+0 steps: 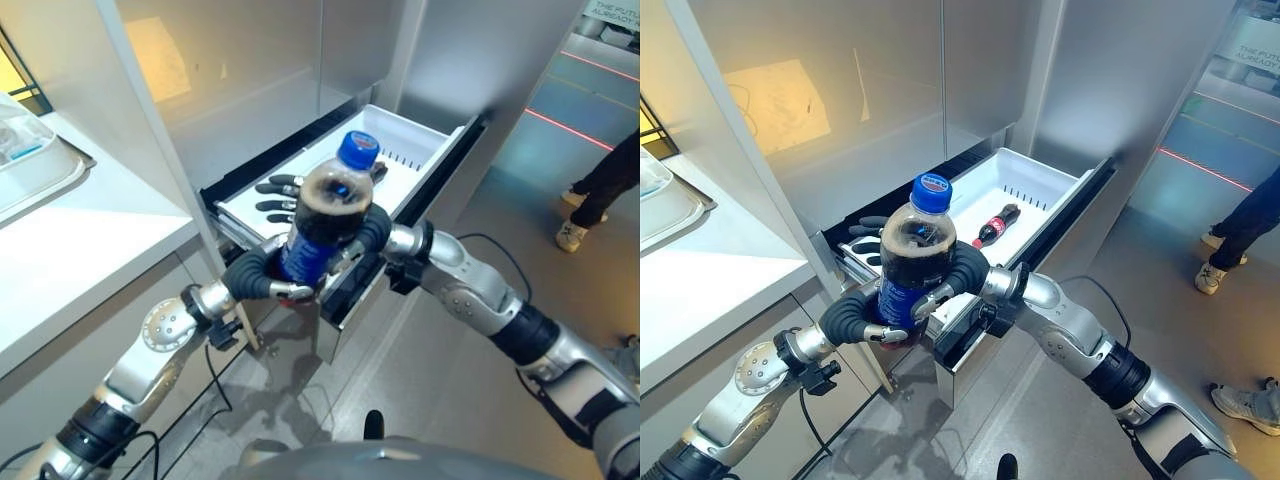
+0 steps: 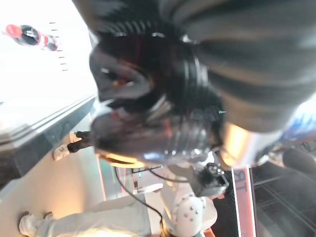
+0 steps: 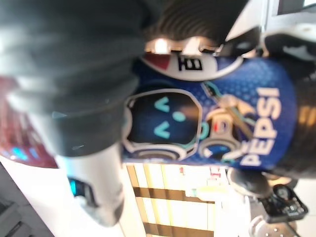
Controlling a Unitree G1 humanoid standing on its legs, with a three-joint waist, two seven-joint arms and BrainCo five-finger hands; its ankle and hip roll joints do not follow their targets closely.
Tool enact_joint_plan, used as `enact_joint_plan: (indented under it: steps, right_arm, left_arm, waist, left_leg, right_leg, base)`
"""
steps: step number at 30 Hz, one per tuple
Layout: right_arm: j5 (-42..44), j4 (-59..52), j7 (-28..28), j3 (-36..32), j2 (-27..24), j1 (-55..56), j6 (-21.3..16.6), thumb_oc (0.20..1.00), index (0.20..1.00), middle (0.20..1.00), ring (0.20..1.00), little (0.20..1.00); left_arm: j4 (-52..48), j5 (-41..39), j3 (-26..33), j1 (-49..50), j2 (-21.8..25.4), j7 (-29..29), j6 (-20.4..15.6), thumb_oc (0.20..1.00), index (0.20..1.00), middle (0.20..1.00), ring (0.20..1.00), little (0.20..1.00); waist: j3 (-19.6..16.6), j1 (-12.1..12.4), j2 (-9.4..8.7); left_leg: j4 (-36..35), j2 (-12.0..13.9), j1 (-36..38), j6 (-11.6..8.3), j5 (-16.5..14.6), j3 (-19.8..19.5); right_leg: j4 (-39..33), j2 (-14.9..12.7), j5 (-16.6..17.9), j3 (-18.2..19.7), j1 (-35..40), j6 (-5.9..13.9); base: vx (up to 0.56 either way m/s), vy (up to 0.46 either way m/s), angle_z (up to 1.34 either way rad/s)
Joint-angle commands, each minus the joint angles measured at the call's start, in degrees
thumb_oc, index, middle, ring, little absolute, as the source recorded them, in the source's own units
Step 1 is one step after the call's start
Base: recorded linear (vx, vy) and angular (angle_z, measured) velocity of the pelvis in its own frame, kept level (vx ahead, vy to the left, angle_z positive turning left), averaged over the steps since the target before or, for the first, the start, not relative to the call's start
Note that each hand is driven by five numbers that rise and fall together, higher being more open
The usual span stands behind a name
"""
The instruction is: Take the drinks into the refrigerator
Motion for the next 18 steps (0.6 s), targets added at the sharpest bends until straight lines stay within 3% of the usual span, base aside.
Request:
enact_joint_plan:
  steps: [1,15,16,17,18]
  right_arm:
    - [4.01,-8.02,0.88,0.84,5.42,-10.15,-4.09,0.200,0.200,0.200,0.200,0.200]
    - [4.35,-8.43,1.41,1.41,4.59,-8.96,-3.30,0.200,0.200,0.200,0.200,0.200]
    - [4.45,-8.27,1.39,1.23,4.44,-8.57,-3.41,0.200,0.200,0.200,0.200,0.200]
    - [4.54,-8.27,1.44,1.14,4.29,-8.31,-3.42,0.219,0.219,0.219,0.219,0.219]
    - [4.61,-8.35,1.48,0.98,4.06,-8.04,-3.45,0.238,0.238,0.238,0.238,0.238]
  left_arm:
    - [-2.42,-0.46,-1.30,-6.67,-2.11,1.40,-2.36,0.200,0.200,0.200,0.200,0.200]
    - [-2.37,-1.11,-0.79,-6.53,-2.19,1.19,-2.08,0.200,0.200,0.200,0.200,0.200]
    - [-2.27,-1.33,-0.75,-6.60,-2.23,1.30,-2.08,0.542,0.542,0.542,0.542,0.542]
    - [-2.19,-1.69,-0.79,-6.58,-2.33,1.22,-1.95,1.000,1.000,1.000,1.000,1.000]
    - [-2.18,-2.20,-0.65,-6.45,-2.50,1.14,-1.82,1.000,1.000,1.000,1.000,1.000]
  waist:
    - [-0.61,1.78,0.76]
    - [-0.84,1.76,0.39]
    - [-0.84,1.74,0.39]
    - [-0.87,1.72,0.37]
    - [-0.88,1.71,0.34]
  left_leg:
    - [0.12,-5.29,-0.49,7.06,-4.28,-3.01]
    - [0.09,-5.20,-0.48,6.81,-4.22,-2.96]
    - [0.09,-5.19,-0.48,6.82,-4.21,-2.97]
    - [0.09,-5.20,-0.47,6.82,-4.21,-3.03]
    - [0.09,-5.18,-0.45,6.80,-4.20,-3.03]
  right_leg:
    - [7.53,0.91,-9.43,-1.41,3.80,1.17]
    - [7.01,1.15,-9.29,-1.51,4.17,1.06]
    - [7.00,1.15,-9.31,-1.47,4.19,1.04]
    - [6.96,1.14,-9.34,-1.51,4.23,1.01]
    - [6.94,1.13,-9.30,-1.54,4.26,1.01]
  base:
    - [0.00,0.000,0.00]
    - [0.00,0.000,-0.01]
    - [0.00,0.000,0.00]
    - [0.00,0.000,0.00]
    - [0.00,0.000,0.00]
